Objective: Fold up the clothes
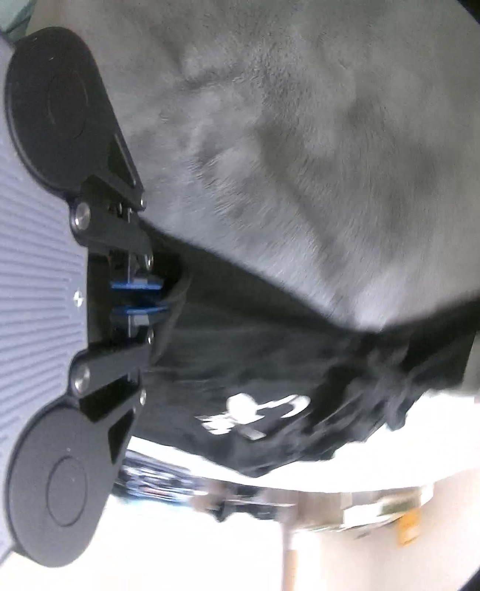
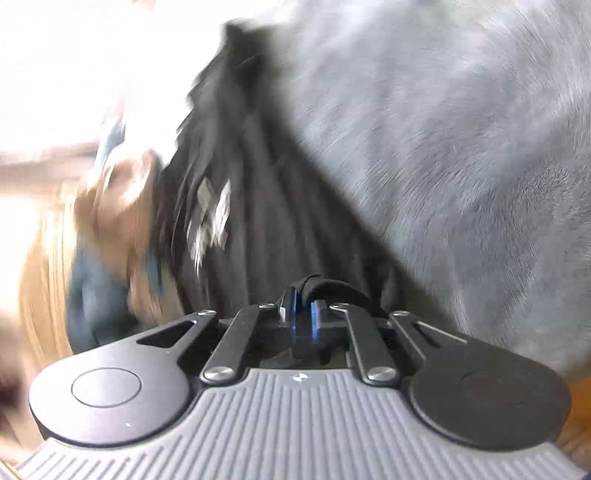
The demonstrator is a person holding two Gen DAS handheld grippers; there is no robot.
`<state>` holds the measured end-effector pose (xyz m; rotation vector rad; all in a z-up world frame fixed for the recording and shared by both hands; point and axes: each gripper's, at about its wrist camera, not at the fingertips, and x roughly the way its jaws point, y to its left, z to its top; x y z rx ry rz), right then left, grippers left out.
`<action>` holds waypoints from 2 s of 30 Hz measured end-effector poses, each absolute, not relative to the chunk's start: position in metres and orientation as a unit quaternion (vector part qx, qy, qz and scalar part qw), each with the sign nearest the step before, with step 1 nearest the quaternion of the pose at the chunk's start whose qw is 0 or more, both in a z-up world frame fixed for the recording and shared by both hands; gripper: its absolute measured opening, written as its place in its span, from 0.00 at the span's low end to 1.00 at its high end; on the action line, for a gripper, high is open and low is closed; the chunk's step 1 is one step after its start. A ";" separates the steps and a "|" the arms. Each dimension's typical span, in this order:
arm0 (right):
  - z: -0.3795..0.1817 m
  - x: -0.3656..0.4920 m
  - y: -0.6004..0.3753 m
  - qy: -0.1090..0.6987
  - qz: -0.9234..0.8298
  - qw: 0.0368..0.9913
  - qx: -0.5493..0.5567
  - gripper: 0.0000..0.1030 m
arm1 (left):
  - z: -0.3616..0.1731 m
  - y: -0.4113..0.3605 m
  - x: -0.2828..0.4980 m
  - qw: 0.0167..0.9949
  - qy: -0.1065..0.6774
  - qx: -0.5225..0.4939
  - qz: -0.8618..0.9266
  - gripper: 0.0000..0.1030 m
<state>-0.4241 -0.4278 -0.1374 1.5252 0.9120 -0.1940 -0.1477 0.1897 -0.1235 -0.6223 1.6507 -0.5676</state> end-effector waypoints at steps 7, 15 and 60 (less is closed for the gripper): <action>-0.142 -0.441 -0.441 0.275 -0.110 0.602 0.741 0.42 | -0.124 0.202 -0.145 0.643 0.663 -0.313 -0.221 0.29; -0.075 -0.392 -0.380 0.415 -0.061 0.768 0.485 0.41 | -0.069 0.168 -0.171 0.745 0.590 -0.105 -0.294 0.29; -0.048 -0.333 -0.113 0.527 0.364 0.767 -0.029 0.00 | -0.099 0.116 -0.216 0.590 0.716 -0.147 -0.341 0.47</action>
